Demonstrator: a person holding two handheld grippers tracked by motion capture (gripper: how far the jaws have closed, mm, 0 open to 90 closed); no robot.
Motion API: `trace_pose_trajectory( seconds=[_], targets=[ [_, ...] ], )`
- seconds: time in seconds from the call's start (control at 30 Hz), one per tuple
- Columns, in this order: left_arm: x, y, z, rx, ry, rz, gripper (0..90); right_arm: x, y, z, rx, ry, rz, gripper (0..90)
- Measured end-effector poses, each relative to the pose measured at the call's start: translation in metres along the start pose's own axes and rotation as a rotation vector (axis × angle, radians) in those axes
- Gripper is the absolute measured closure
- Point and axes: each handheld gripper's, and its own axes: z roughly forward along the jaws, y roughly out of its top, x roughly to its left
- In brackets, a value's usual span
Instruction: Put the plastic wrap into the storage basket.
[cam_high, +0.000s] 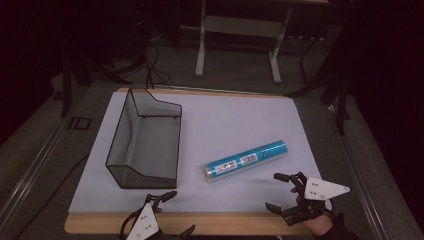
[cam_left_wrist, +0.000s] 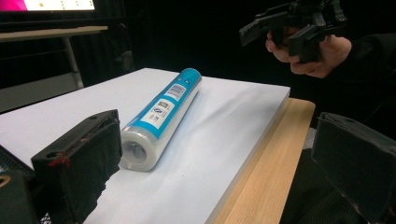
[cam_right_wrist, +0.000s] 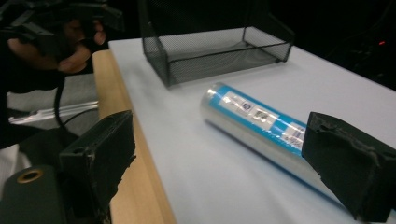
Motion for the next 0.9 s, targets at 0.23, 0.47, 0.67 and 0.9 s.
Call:
trace_pose_trajectory(
  seconds=[0.23, 0.47, 0.67, 0.9],
  targets=[
    [0.000, 0.001, -0.004, 0.007, 0.010, 0.007, 2.4, -0.003, 0.009, 0.000, 0.018, 0.025, 0.004, 9.8],
    [-0.001, -0.002, -0.004, 0.026, -0.016, 0.001, 2.4, -0.008, 0.021, 0.004, 0.111, 0.081, -0.063, 10.3],
    [-0.003, -0.002, -0.002, 0.038, -0.032, -0.001, 2.4, -0.014, 0.029, 0.010, 0.201, 0.116, -0.099, 11.0],
    [-0.003, -0.002, -0.005, 0.040, -0.026, 0.002, 2.4, -0.024, 0.036, 0.021, 0.336, 0.150, -0.120, 11.1]
  ],
)
